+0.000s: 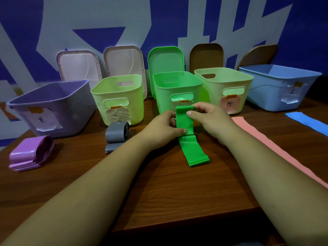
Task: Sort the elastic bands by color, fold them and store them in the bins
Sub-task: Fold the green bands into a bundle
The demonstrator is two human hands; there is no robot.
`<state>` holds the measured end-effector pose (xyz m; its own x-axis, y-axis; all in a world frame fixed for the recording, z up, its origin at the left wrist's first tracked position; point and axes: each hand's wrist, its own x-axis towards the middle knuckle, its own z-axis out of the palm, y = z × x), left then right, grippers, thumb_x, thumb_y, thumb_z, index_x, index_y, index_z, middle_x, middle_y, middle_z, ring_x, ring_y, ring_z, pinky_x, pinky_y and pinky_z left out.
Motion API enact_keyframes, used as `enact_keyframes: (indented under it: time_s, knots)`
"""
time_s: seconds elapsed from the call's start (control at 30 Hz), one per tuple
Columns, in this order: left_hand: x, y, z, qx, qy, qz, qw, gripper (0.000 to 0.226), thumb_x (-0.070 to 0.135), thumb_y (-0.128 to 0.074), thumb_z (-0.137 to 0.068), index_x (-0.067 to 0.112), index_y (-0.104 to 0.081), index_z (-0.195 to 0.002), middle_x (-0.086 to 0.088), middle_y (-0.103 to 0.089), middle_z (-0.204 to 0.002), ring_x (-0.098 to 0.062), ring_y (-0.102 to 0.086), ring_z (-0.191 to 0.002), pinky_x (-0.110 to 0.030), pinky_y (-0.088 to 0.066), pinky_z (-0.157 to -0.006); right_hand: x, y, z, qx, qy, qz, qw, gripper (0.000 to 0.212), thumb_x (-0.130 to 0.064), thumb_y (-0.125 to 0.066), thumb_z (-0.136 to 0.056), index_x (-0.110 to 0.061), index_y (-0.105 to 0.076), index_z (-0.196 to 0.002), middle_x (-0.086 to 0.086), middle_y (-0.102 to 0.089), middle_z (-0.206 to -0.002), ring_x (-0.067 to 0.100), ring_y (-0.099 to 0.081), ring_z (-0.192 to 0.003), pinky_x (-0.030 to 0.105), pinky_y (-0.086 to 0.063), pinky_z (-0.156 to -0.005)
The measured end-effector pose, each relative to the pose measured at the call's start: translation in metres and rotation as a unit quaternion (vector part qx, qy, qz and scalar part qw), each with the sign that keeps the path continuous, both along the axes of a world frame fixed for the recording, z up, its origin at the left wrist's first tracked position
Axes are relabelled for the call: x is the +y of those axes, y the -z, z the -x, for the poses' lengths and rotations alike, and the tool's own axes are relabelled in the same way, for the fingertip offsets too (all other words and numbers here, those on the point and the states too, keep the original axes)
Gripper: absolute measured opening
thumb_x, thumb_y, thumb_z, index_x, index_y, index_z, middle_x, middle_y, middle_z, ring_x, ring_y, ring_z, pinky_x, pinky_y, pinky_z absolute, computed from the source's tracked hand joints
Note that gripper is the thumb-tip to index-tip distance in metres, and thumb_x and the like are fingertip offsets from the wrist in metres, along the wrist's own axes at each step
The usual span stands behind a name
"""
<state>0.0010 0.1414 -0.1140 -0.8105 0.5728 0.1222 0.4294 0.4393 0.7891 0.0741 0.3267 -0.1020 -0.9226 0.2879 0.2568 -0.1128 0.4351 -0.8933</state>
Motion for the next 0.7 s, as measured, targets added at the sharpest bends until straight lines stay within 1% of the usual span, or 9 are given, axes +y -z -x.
enact_keyframes:
  time_s: [0.07, 0.1, 0.17, 0.27, 0.37, 0.43, 0.53, 0.6, 0.7]
  knots:
    - [0.003, 0.000, -0.001, 0.033, -0.016, -0.001, 0.999, 0.053, 0.027, -0.085, -0.087, 0.025, -0.058, -0.133, 0.005, -0.072, -0.106, -0.012, -0.071, -0.099, -0.042, -0.060, -0.097, -0.001, -0.001, -0.003, 0.006, -0.009, 0.010, 1.000, 0.012, -0.031, -0.071, -0.101, -0.029, -0.079, -0.110, -0.012, -0.079, -0.100, -0.011, -0.065, -0.072, 0.023, -0.043, -0.067]
    - [0.004, 0.000, -0.003, 0.047, -0.022, -0.005, 0.999, 0.051, 0.024, -0.084, -0.089, 0.024, -0.058, -0.133, 0.008, -0.071, -0.106, -0.009, -0.070, -0.099, -0.039, -0.060, -0.097, -0.001, -0.002, -0.005, 0.011, -0.011, 0.015, 1.000, 0.011, -0.029, -0.071, -0.102, -0.028, -0.079, -0.110, -0.013, -0.079, -0.097, -0.013, -0.062, -0.064, 0.022, -0.042, -0.065]
    - [0.006, -0.001, -0.005, 0.073, -0.027, -0.019, 0.997, 0.048, 0.019, -0.081, -0.091, 0.022, -0.058, -0.133, 0.011, -0.069, -0.106, -0.007, -0.068, -0.099, -0.037, -0.060, -0.095, -0.001, -0.005, -0.008, 0.019, -0.012, 0.018, 1.000, 0.011, -0.026, -0.071, -0.102, -0.026, -0.079, -0.108, -0.015, -0.078, -0.087, -0.013, -0.060, -0.058, 0.021, -0.041, -0.064]
    - [0.008, 0.000, -0.003, 0.103, -0.030, -0.014, 0.994, 0.046, 0.018, -0.079, -0.092, 0.021, -0.057, -0.133, 0.011, -0.069, -0.106, -0.008, -0.067, -0.098, -0.036, -0.059, -0.093, 0.000, -0.007, -0.011, 0.017, -0.010, 0.006, 1.000, 0.010, -0.024, -0.071, -0.100, -0.025, -0.080, -0.105, -0.019, -0.074, -0.077, -0.011, -0.060, -0.063, 0.026, -0.042, -0.067]
    - [0.008, 0.003, 0.000, 0.120, -0.029, 0.016, 0.992, 0.045, 0.017, -0.077, -0.091, 0.021, -0.058, -0.131, 0.007, -0.070, -0.105, -0.012, -0.067, -0.096, -0.038, -0.059, -0.091, 0.001, -0.010, -0.017, -0.021, -0.012, -0.044, 0.999, 0.009, -0.023, -0.070, -0.098, -0.025, -0.079, -0.100, -0.010, -0.075, -0.090, 0.005, -0.064, -0.088, 0.032, -0.046, -0.074]
    - [0.006, 0.004, 0.002, 0.136, -0.024, 0.040, 0.990, 0.039, 0.019, -0.077, -0.092, 0.023, -0.061, -0.127, 0.007, -0.068, -0.103, -0.010, -0.065, -0.094, -0.033, -0.058, -0.085, 0.001, -0.011, -0.020, -0.045, -0.022, -0.080, 0.996, 0.011, -0.020, -0.069, -0.096, -0.026, -0.078, -0.097, -0.003, -0.075, -0.099, 0.015, -0.065, -0.097, 0.034, -0.049, -0.083]
    - [0.003, 0.004, 0.005, 0.147, -0.012, 0.062, 0.987, 0.032, 0.028, -0.078, -0.094, 0.026, -0.065, -0.123, 0.010, -0.067, -0.102, -0.005, -0.061, -0.090, -0.018, -0.046, -0.070, 0.001, -0.013, -0.025, -0.058, -0.046, -0.104, 0.992, 0.011, -0.019, -0.069, -0.092, -0.026, -0.077, -0.094, -0.003, -0.074, -0.095, 0.016, -0.063, -0.092, 0.035, -0.047, -0.080]
    - [0.000, 0.004, 0.006, 0.150, -0.003, 0.067, 0.986, 0.033, 0.030, -0.079, -0.094, 0.026, -0.066, -0.123, 0.009, -0.067, -0.103, -0.008, -0.062, -0.093, -0.019, -0.046, -0.073, 0.001, -0.013, -0.027, -0.072, -0.058, -0.117, 0.989, 0.010, -0.024, -0.068, -0.088, -0.029, -0.077, -0.092, -0.006, -0.072, -0.089, 0.015, -0.061, -0.087, 0.036, -0.047, -0.078]
    - [-0.006, 0.001, 0.007, 0.137, 0.024, 0.082, 0.987, 0.040, 0.031, -0.080, -0.093, 0.026, -0.064, -0.129, 0.009, -0.068, -0.109, -0.009, -0.065, -0.099, -0.025, -0.052, -0.085, 0.002, -0.013, -0.028, -0.089, -0.061, -0.137, 0.985, 0.012, -0.029, -0.066, -0.086, -0.030, -0.076, -0.091, -0.008, -0.068, -0.084, 0.014, -0.059, -0.081, 0.035, -0.046, -0.074]
